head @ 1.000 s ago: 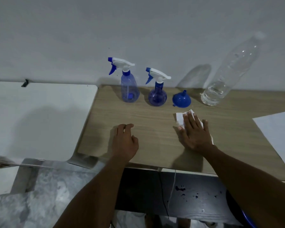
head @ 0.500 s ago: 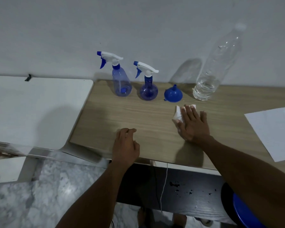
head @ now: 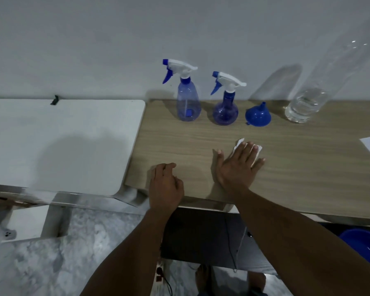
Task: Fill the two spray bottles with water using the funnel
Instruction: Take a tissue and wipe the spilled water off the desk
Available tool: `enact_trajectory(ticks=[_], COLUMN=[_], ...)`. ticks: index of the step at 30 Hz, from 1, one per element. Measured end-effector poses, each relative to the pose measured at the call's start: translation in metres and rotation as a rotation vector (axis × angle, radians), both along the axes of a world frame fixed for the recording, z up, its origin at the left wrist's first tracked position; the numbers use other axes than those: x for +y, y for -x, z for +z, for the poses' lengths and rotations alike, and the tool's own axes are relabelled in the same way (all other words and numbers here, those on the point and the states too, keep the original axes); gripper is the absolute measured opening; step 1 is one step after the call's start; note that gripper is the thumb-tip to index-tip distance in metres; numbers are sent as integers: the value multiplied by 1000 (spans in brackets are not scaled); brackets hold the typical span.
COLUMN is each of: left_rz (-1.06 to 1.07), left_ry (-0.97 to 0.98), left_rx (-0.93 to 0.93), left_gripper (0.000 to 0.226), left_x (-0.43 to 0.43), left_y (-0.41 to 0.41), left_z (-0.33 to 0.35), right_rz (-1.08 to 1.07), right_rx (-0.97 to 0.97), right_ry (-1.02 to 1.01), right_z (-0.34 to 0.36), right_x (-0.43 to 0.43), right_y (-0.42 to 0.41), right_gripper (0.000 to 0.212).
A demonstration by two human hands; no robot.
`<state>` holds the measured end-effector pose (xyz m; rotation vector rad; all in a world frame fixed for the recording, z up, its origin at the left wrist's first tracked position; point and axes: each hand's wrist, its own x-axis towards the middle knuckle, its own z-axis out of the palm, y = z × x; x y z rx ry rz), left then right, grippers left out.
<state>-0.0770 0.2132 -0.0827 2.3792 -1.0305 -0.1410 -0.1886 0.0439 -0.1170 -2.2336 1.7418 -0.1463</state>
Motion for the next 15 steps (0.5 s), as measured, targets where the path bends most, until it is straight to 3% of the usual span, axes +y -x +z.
enact_trajectory(ticks=[9,15], left_rz=[105,167], left_ry=[13,78], left_rx=[13,-38], left_gripper=[39,34], left_x=[59,80], left_y=[-74,-88], left_z=[3,-1], right_rz=[321,721], right_rx=[18,36], right_ry=[-5,31], right_z=[-1,-1], right_x=[60,94], right_y=[-124,-145], right_gripper=[93,86])
